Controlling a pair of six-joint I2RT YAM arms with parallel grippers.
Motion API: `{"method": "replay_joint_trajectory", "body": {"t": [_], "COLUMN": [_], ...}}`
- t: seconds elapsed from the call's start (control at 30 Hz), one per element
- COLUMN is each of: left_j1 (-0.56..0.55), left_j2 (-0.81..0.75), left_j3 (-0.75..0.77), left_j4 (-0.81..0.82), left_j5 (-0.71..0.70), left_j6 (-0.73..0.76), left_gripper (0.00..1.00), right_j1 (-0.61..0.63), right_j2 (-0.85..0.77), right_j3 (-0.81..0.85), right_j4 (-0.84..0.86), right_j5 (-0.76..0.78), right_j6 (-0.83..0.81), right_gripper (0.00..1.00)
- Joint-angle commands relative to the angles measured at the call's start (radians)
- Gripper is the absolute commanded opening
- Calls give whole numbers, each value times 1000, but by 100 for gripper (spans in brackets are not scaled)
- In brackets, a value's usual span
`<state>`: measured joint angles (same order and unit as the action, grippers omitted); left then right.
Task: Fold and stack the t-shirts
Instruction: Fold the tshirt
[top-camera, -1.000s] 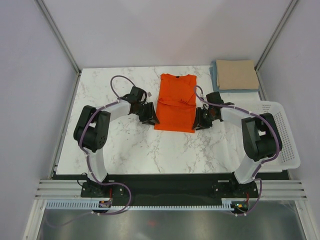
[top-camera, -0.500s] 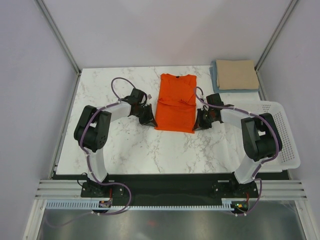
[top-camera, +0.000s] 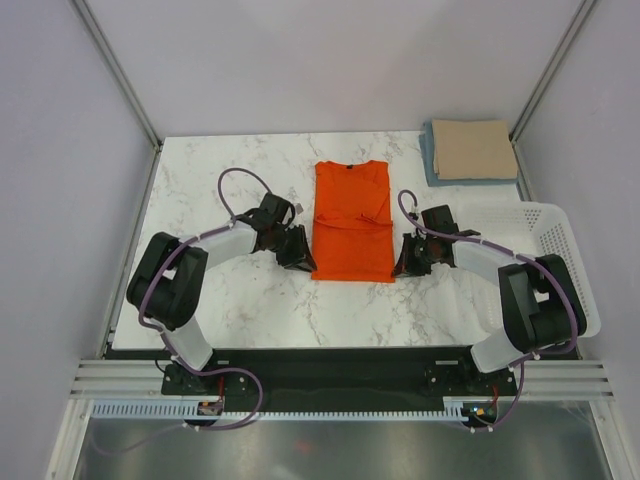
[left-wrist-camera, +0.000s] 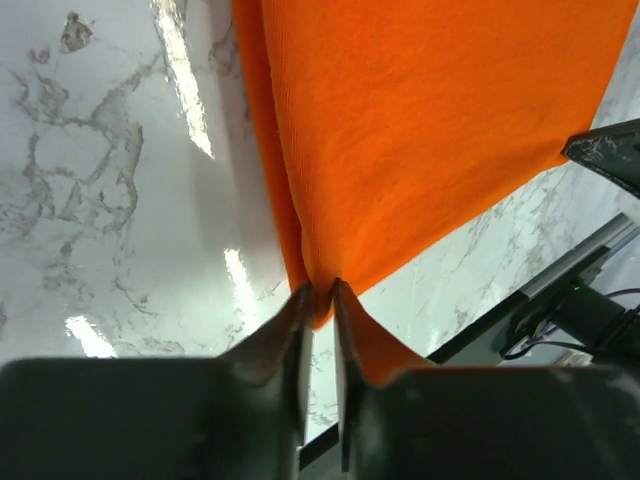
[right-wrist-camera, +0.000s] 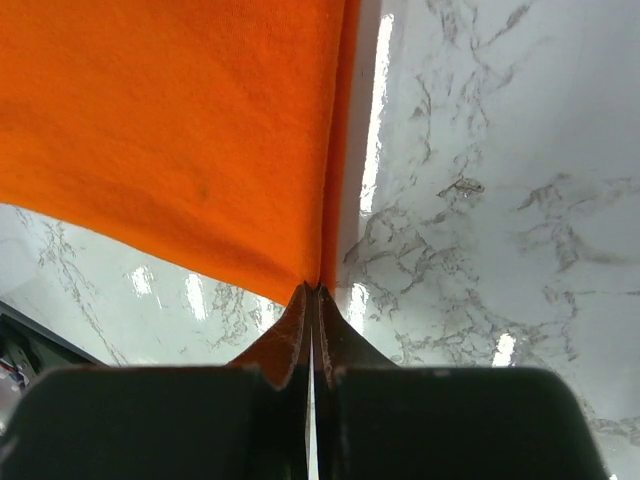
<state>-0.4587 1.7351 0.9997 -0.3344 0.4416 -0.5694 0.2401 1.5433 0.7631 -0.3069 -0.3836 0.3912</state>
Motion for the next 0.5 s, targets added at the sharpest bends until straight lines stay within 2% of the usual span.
{"method": "replay_joint_trajectory", "body": {"t": [0.0, 0.07, 0.2, 0.33, 0.37, 0.47], "left_j1": [5, 5, 9, 9, 9, 9], "left_j2": [-48, -52, -22, 24, 27, 35], "left_j3": [-18, -22, -12, 4, 8, 10], "left_j4": [18, 18, 20, 43, 44, 58], "left_j5": [-44, -50, -58, -20, -14, -7], "left_j6": [-23, -26, -20, -4, 0, 0], "left_gripper": [31, 40, 42, 36, 30, 25], "right_j1": [4, 2, 5, 8, 7, 8], "right_j2": [-35, -38, -37, -37, -37, -38], "right_j3": [-15, -13, -15, -21, -22, -27], "right_j4": [32, 32, 31, 34, 34, 38], "right_j5": [12, 8, 3, 0, -1, -3], "right_j6": [18, 21, 26, 26, 25, 28], "right_gripper": [0, 0, 0, 0, 0, 0]}}
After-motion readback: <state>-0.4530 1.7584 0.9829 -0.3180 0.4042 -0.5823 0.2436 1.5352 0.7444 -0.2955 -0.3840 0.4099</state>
